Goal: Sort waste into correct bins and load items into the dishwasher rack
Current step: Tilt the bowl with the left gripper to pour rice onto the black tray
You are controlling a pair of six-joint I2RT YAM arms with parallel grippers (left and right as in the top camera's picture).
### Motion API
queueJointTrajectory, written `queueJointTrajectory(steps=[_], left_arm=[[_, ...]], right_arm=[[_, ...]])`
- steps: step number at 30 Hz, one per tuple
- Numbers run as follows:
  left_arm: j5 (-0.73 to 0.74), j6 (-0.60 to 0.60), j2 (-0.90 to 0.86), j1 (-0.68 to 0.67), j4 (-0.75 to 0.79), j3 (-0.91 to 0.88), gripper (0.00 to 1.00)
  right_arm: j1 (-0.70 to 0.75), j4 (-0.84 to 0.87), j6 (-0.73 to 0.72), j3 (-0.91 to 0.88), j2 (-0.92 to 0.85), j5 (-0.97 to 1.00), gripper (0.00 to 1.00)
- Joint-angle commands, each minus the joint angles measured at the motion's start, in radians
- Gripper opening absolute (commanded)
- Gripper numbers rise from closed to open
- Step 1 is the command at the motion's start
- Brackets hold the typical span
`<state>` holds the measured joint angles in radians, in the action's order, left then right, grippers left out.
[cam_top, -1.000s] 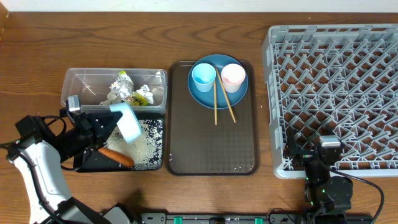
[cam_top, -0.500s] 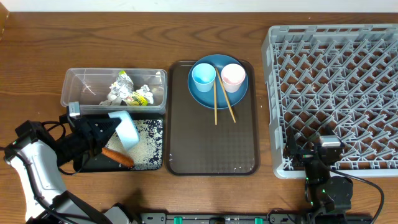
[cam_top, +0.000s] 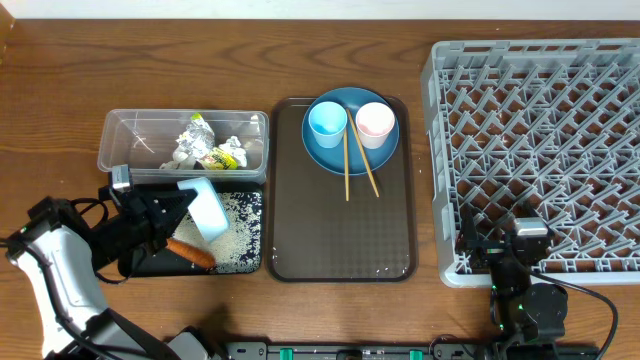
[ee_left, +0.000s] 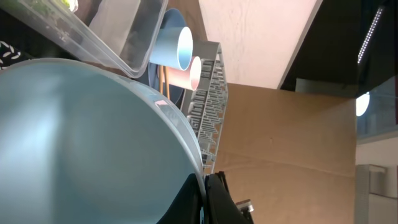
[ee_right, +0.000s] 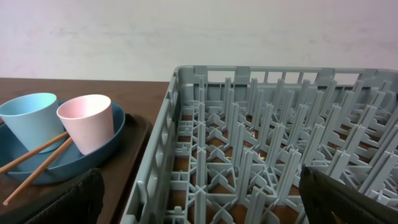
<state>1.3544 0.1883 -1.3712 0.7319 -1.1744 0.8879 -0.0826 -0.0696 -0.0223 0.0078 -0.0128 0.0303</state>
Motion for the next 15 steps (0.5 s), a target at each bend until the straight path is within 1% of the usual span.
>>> queueJointTrajectory(steps=[1,5,10,15], left_arm=[[-0.063,0.021,0.051,-0.005,-0.003,0.038,0.06],[-0.190,-0.051,0.112,-0.030,0.014,0.062,0.06],[-0.335,-0.196,0.216,-0.101,0.101,0.080,0.06],[-0.473,-0.329,0.324,-0.248,0.183,0.080,0.06]], right_arm=[[0.001,-0.002,-0.014,-0.002,0.002,-0.001,0.99],[0.001,-0.002,-0.014,-0.002,0.002,-0.001,0.99],[0.001,-0.002,-0.014,-0.002,0.002,-0.001,0.98],[0.001,-0.002,-0.014,-0.002,0.002,-0.001,0.99]])
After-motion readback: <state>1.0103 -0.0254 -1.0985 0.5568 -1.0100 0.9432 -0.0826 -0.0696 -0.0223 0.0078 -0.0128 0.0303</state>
